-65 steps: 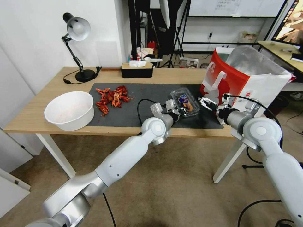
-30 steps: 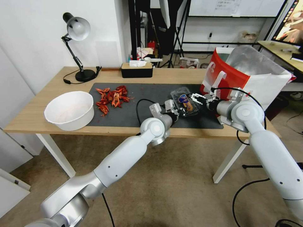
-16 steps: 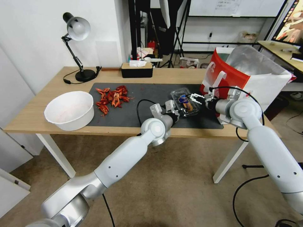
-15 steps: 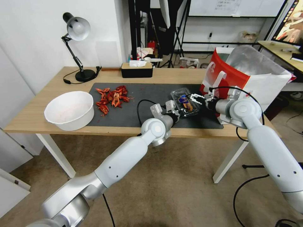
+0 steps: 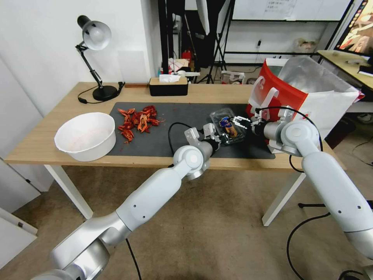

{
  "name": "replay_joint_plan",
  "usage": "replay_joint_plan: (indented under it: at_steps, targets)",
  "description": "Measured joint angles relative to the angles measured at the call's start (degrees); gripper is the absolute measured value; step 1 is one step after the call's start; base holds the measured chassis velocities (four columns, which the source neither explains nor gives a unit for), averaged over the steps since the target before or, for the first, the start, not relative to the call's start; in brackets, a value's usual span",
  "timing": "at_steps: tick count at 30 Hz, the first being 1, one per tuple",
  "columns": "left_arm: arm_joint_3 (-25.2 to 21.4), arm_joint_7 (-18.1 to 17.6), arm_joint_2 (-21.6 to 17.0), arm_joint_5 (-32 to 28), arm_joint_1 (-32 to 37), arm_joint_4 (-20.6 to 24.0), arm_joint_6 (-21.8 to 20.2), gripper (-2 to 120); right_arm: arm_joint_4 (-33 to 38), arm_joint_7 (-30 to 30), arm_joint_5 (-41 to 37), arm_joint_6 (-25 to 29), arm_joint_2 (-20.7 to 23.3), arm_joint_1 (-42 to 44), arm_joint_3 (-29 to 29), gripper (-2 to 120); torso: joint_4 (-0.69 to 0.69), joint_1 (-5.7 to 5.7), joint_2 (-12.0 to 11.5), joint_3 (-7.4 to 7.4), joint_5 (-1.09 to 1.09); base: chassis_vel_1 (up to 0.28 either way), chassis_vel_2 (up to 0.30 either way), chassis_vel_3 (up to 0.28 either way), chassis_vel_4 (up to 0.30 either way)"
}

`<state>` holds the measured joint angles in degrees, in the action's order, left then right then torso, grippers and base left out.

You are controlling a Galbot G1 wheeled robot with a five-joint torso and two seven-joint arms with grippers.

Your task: Close the takeout container lid, then place the container into the takeout bag.

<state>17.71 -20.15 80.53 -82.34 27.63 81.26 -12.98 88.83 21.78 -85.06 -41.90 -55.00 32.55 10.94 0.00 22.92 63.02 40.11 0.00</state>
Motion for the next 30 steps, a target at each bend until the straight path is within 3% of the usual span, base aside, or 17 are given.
replay_joint_plan:
  at_steps: [30]
  targets:
    - [-0.01, -0.11, -0.09, -0.27, -0.39, 0.81, 0.0, 0, -1.52, -2.78, -1.65, -0.13, 1.19, -0.72, -2.67, 100, 0.0, 0.0, 0.0, 0.0, 0.0, 0.0, 0.0, 0.0, 0.0]
